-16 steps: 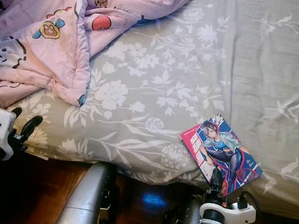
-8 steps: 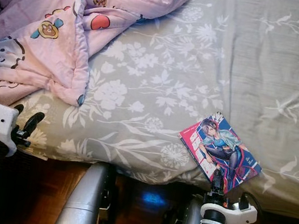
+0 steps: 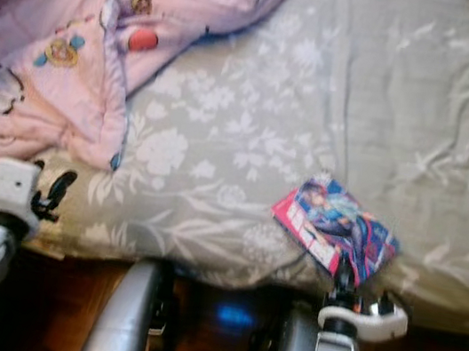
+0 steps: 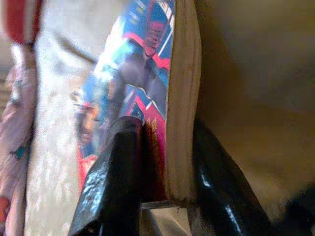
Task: Clean up the room
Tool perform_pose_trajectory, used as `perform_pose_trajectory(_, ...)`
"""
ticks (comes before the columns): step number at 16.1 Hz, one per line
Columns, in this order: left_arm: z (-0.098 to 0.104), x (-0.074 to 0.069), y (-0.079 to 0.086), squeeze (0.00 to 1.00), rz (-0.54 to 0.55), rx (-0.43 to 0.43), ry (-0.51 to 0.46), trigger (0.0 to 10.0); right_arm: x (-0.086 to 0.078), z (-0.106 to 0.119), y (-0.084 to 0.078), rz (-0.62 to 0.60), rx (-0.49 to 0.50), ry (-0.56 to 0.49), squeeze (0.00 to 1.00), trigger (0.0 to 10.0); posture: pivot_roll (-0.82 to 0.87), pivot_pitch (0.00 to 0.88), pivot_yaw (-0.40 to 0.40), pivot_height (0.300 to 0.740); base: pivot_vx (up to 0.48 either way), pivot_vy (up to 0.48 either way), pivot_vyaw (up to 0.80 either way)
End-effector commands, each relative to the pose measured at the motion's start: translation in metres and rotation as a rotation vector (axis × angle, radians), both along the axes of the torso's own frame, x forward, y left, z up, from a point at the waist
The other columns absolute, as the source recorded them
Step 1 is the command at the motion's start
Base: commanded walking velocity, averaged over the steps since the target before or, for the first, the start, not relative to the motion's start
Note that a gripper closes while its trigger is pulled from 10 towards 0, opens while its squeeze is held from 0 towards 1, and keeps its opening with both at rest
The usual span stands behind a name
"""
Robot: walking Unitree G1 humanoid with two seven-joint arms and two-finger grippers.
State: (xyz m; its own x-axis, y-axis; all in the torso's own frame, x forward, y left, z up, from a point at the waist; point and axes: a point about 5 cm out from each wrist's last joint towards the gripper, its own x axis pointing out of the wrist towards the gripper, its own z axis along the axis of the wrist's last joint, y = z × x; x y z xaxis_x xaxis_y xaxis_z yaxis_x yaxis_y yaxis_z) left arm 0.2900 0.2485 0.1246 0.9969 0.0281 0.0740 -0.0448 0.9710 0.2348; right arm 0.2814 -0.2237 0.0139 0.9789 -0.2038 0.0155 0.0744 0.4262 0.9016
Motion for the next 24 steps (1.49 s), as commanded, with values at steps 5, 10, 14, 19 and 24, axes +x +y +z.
perform_pose_trajectory(5, -0.024, 0.009, -0.005, 0.00, 0.059, -0.090, 0.017, 10.0, 0.022, 0.037, 0.002, 0.064, -0.210, -0.135, 0.00, 10.0, 0.25, 0.167, -0.002, 0.606, 0.000, 0.000, 0.00)
perform_pose_trajectory(10, -0.037, 0.010, -0.004, 0.00, 0.082, -0.144, 0.030, 10.0, 0.037, 0.055, 0.003, 0.095, -0.339, -0.146, 0.00, 10.0, 0.23, 0.115, -0.020, 0.651, 0.000, 0.000, 0.00)
perform_pose_trajectory(14, -0.061, 0.003, -0.004, 0.00, 0.120, -0.194, 0.102, 10.0, 0.030, 0.040, 0.005, 0.137, -0.482, -0.013, 0.00, 10.0, 0.22, 0.077, -0.033, 0.691, 0.000, 0.000, 0.00)
perform_pose_trajectory(19, -0.111, -0.022, -0.002, 0.00, 0.169, -0.191, 0.315, 10.0, 0.002, -0.001, -0.010, 0.177, -0.711, 0.340, 0.00, 10.0, 0.21, 0.031, -0.056, 0.740, 0.000, 0.000, 0.00)
perform_pose_trajectory(24, -0.152, -0.055, 0.003, 0.00, 0.252, -0.198, 0.555, 10.0, -0.024, -0.027, -0.027, 0.169, -0.729, 0.584, 0.00, 10.0, 0.21, 0.000, -0.076, 0.740, 0.000, 0.000, 0.00)
